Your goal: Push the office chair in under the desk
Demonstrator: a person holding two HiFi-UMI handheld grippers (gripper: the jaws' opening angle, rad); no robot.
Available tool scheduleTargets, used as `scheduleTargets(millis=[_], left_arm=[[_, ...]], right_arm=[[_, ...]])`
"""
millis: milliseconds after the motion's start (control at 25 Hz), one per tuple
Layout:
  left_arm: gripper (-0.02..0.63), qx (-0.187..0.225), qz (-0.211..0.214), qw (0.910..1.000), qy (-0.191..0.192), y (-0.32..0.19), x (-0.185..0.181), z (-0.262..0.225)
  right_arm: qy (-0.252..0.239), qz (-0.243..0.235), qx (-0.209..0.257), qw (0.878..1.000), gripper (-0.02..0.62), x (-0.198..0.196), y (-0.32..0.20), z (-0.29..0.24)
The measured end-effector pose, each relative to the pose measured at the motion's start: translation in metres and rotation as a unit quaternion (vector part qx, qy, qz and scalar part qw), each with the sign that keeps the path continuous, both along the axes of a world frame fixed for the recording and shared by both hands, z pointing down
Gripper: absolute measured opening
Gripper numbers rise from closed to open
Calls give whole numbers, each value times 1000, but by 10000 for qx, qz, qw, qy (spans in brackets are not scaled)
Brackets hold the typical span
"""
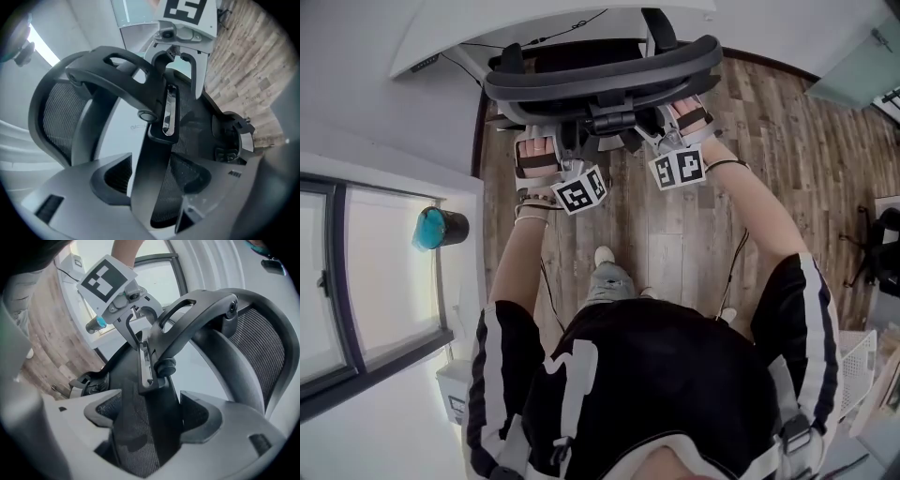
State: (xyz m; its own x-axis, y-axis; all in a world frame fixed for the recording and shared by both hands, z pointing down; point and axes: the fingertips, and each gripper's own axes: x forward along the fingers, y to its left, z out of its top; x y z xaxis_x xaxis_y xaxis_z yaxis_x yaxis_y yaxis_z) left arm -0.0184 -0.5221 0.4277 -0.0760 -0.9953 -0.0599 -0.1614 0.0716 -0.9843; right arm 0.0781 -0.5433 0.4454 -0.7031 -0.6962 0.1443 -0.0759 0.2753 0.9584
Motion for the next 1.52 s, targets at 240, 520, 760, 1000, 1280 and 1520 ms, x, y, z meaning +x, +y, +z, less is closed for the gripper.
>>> scheduleTargets(millis=[240,520,760,1000,1280,1520], left_arm=[[241,-93,-145,9998,-18,-22,-12,3],[241,-327,-144,9993,-102,-51,-18,4],[240,-250,-293,9992,-48,-72,-46,-1],[241,-245,-333,9991,-15,-88,-73,-1],[238,-135,-129,9998,-113,-90,-79,0],[238,-133,-118,9997,-185,-100,-103,0]], right_arm=[[38,58,12,10000,368,-13,-11,2],[67,244,-66,9997,383,-21,-43,3],[188,125,59,9997,383,-45,-56,0],[181,242,36,9995,383,-71,-66,1],[65,592,101,9982,383,-78,-68,0],[175,729,184,9970,383,-100,-73,0]])
